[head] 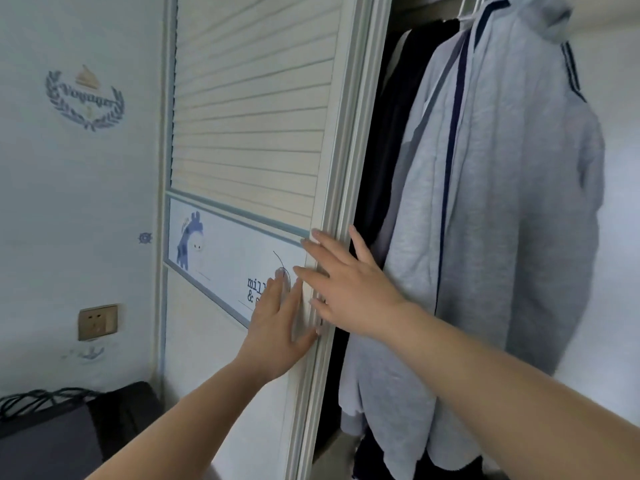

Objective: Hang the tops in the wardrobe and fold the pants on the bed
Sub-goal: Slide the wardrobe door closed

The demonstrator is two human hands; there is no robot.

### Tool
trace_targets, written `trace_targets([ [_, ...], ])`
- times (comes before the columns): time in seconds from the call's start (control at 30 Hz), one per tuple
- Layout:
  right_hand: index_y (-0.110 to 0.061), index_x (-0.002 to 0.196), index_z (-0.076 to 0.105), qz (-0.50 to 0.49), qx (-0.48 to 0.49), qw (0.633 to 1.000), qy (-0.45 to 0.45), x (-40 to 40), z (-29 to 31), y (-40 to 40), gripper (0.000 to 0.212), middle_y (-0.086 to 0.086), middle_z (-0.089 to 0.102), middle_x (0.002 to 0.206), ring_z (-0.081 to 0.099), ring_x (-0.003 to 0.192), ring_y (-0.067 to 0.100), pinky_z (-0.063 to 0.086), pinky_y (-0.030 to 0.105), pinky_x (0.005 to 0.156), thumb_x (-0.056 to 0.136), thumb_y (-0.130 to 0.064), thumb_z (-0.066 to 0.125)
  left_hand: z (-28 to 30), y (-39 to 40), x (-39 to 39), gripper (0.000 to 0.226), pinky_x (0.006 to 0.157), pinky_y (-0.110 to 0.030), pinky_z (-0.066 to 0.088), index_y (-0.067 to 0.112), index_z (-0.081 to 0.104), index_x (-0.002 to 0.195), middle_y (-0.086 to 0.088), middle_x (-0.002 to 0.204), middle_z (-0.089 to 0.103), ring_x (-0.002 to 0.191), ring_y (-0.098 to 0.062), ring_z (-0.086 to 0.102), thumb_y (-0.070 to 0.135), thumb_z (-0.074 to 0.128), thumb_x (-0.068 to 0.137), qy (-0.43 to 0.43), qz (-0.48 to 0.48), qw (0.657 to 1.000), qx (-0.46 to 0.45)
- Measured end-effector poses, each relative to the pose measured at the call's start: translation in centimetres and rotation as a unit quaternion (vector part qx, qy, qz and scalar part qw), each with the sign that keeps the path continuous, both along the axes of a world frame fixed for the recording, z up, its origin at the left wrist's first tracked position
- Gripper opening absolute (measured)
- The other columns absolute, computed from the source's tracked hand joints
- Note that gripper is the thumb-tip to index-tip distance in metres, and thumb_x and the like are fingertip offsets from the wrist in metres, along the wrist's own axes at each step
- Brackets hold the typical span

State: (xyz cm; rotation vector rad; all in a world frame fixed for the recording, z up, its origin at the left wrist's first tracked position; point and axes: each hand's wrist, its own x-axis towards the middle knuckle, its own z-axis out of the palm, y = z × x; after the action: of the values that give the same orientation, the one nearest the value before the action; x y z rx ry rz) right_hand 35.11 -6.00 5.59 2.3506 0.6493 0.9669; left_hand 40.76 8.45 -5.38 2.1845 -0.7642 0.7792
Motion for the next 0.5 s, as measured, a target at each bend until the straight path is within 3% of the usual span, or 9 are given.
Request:
trace_targets([
  [0.07, -0.027, 0.123, 0.063, -0.026, -0.05, 0.997, -0.049, 0.6, 0.1, -0.4, 0.042, 0.005, 0.043, 0.147, 0.028, 0.142, 0.022, 0.017, 0.061, 0.113, 0.083, -0.037, 0.059, -0.4, -0.4, 1.1, 0.089, 0.121, -0.042, 0.003, 0.024, -0.011, 0.148, -0.01, 0.159, -0.012, 0.147, -0.022, -0.014, 0.055, 0.048, 0.089, -0.004, -0.014, 1.0, 0.013],
  [0.13, -0.028, 0.123, 0.062, -0.035, -0.079, 0.993, -0.079, 1.0, -0.1, -0.8, 0.041, 0.005, 0.044, 0.147, 0.03, 0.141, 0.023, 0.024, 0.061, 0.11, 0.082, -0.035, 0.057, -1.0, -0.7, 1.8, 0.089, 0.12, -0.043, 0.002, 0.022, -0.011, 0.148, -0.01, 0.159, -0.014, 0.146, -0.022, -0.016, 0.065, 0.037, 0.087, -0.013, -0.018, 1.0, 0.005],
  [0.3, -0.025, 0.121, 0.061, -0.028, -0.088, 0.989, -0.114, 1.5, -0.9, -1.2, 0.042, 0.009, 0.043, 0.147, 0.03, 0.141, 0.026, 0.022, 0.062, 0.11, 0.08, -0.034, 0.058, -1.6, -1.9, 2.0, 0.084, 0.119, -0.049, 0.007, 0.013, 0.004, 0.151, -0.014, 0.159, -0.006, 0.147, -0.025, -0.011, 0.061, 0.035, 0.09, -0.065, -0.013, 0.998, -0.017],
  [0.5, -0.022, 0.107, 0.066, 0.0, -0.053, 0.987, -0.152, -0.5, -1.1, -2.5, 0.028, 0.009, 0.051, 0.139, 0.037, 0.137, 0.026, 0.025, 0.061, 0.108, 0.082, -0.027, 0.056, -1.9, -3.9, 0.4, 0.073, 0.116, -0.055, 0.008, 0.014, 0.005, 0.152, -0.015, 0.159, -0.003, 0.148, -0.024, -0.01, 0.051, 0.031, 0.094, -0.082, -0.025, 0.996, -0.023],
])
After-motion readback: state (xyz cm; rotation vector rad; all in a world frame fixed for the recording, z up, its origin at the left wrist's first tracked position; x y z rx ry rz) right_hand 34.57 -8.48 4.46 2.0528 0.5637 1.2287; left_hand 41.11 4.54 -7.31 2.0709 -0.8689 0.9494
